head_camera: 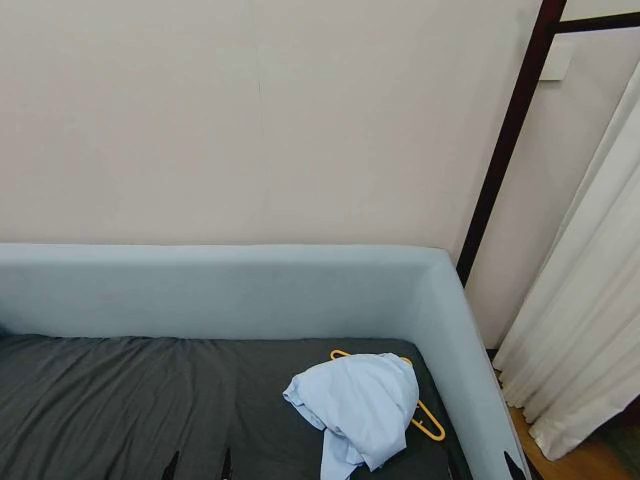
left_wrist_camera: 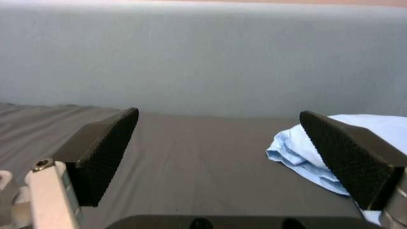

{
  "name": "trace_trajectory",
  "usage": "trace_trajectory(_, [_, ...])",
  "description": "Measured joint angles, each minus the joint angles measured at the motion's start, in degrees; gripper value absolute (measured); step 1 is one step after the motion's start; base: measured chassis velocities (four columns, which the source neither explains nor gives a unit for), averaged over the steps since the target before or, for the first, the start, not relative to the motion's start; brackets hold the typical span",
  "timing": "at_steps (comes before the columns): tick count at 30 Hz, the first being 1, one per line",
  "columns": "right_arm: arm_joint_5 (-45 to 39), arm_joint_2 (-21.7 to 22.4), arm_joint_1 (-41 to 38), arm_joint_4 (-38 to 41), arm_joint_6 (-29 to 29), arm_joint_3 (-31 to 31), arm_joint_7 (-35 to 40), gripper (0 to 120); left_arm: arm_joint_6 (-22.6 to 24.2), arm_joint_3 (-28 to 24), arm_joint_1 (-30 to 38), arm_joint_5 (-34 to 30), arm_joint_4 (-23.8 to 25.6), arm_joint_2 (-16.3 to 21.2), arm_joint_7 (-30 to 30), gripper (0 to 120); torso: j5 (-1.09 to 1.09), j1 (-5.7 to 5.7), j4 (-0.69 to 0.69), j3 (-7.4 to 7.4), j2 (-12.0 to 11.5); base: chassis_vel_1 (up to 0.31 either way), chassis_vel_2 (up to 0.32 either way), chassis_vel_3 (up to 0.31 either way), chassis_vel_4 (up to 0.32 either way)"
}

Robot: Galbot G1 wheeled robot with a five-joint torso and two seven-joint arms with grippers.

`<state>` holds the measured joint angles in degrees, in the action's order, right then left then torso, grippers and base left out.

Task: Pick up the clothes from the sofa and hang them on the clothes hanger.

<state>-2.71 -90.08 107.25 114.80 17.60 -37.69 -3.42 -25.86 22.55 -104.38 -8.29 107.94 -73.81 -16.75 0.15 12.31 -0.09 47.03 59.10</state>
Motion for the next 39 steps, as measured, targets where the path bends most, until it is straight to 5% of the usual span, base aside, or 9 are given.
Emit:
trace_trajectory(24, [-1.92,2.64,-0.51,0.72,-3.15,0.82,0.96,100,0.06,-0.18,0.54,0.11,-0.75,-1.17,0.38,100,0.00,0.00,0.00,0.00,0.00,0.000,0.000,0.000,0.000])
trace_trajectory(39, [-12.84,20.40,-10.52,1.12,-20.93,5.99,2.84,100,-0.31,-3.20,1.57,1.15,-4.61,-1.23,1.18,99,0.00,0.00,-0.01,0.00,0.00,0.000,0.000,0.000,0.000])
